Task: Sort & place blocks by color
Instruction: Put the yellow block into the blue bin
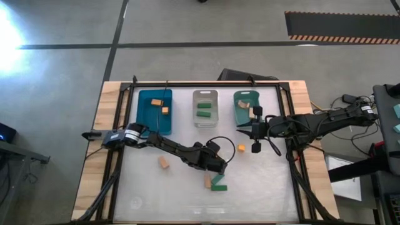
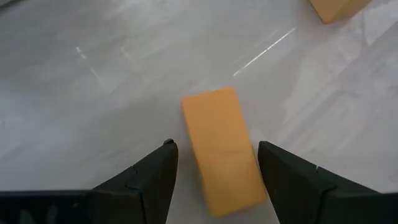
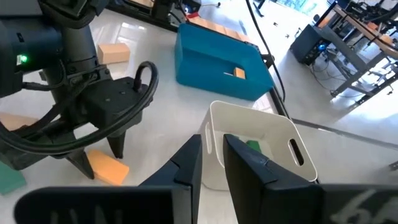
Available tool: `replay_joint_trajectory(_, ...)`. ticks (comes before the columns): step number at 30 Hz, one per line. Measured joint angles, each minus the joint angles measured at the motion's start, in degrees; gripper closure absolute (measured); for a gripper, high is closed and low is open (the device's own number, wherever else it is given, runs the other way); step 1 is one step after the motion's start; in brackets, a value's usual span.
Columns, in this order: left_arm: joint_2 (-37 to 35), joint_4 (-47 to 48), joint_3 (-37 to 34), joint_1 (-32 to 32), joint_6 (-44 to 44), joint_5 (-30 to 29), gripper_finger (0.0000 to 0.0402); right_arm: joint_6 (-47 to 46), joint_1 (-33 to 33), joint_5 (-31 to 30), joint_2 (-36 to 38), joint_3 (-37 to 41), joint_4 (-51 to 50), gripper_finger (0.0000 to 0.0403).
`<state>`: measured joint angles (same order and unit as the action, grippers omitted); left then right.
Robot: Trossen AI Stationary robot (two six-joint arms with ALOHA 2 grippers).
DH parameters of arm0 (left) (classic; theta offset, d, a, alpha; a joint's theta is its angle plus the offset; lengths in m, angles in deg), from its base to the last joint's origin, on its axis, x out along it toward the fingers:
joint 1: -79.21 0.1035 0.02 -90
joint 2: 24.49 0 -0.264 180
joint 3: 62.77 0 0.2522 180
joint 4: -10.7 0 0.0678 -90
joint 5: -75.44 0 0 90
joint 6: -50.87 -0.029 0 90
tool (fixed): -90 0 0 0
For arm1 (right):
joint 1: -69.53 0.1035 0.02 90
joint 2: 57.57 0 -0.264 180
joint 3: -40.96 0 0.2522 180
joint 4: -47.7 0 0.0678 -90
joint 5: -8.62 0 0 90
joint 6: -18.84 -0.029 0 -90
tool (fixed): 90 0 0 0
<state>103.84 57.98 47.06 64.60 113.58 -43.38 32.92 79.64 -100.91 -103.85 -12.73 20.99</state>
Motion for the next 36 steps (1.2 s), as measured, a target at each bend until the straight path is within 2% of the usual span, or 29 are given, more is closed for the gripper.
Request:
replay_joint_trajectory(6, 0.0, -0.3, -1.2, 0.0, 0.0, -0.3, 0.0209, 0.0, 0.0, 0.0, 0.0, 0.0, 0.0, 0.0346)
replay_joint_trajectory(13, -0.2, -0.5, -2.3, 0.1, 0.0, -0.7, 0.0286, 0.0, 0.0, 0.0, 0.0, 0.0, 0.0, 0.0346)
replay_joint_trajectory(21, -0.9, 0.1, -2.3, 0.4, -4.0, 0.1, 0.0286, 0.0, 0.0, 0.0, 0.0, -0.1, 0.0, 0.0346)
replay_joint_trajectory(26, -5.7, 1.8, -3.5, 1.1, -9.9, 0.6, 0.0286, 0.0, 0.0, 0.0, 0.0, -0.1, 0.0, 0.0346)
replay_joint_trajectory(30, -11.6, 9.4, -4.2, 1.5, -12.6, -1.4, 0.0286, 0.0, 0.0, 0.0, 0.0, -0.1, 0.0, 0.0346)
replay_joint_trajectory(36, -21.4, 24.4, -6.1, 2.4, -12.0, -10.4, 0.0286, 0.0, 0.0, 0.0, 0.0, -0.1, 0.0, 0.0346)
